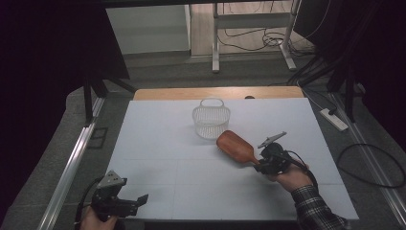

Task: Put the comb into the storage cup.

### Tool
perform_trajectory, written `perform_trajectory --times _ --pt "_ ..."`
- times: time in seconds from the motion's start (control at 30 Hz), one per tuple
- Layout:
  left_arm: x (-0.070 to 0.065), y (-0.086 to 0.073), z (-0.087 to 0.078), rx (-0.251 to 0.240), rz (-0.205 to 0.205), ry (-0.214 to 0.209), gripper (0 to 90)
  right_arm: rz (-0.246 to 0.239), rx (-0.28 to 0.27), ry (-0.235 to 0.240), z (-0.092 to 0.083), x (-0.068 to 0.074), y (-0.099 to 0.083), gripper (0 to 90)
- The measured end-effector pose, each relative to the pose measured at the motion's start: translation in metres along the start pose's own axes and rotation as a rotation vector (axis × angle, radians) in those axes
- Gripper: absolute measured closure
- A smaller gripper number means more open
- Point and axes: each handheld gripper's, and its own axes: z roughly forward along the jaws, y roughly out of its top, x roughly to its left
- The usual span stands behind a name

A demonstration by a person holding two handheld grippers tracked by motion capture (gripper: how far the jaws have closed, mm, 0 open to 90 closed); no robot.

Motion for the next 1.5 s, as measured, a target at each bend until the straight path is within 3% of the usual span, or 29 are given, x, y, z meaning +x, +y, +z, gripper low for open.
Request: perform_trajectory --times 0.17,0.47,0.7,0.87,1.0,1.37,1.5 --pt "0.000 0.000 0.000 0.001 0.001 0.001 2.3 -0.002 -0.033 -0.026 -0.004 -0.001 0.003 39.4" --pt "0.000 0.000 0.000 0.003 0.000 0.000 2.3 0.022 -0.054 -0.019 -0.004 -0.007 0.009 17.0" --pt "0.000 0.000 0.000 0.004 0.000 0.001 2.3 -0.003 -0.092 -0.039 -0.001 -0.010 0.011 0.0" --pt "0.000 0.000 0.000 0.004 0.000 0.000 2.3 -0.010 -0.100 -0.034 0.001 -0.014 0.012 0.0" --pt "0.000 0.000 0.000 0.005 0.001 0.000 2.3 0.015 -0.099 -0.014 0.004 -0.018 0.013 0.0" --pt "0.000 0.000 0.000 0.005 0.001 0.001 2.3 0.011 -0.020 -0.016 0.022 -0.019 0.016 0.0" --pt "0.000 0.000 0.000 0.006 0.001 0.001 2.3 0.003 0.008 -0.036 0.029 -0.018 0.015 0.0"
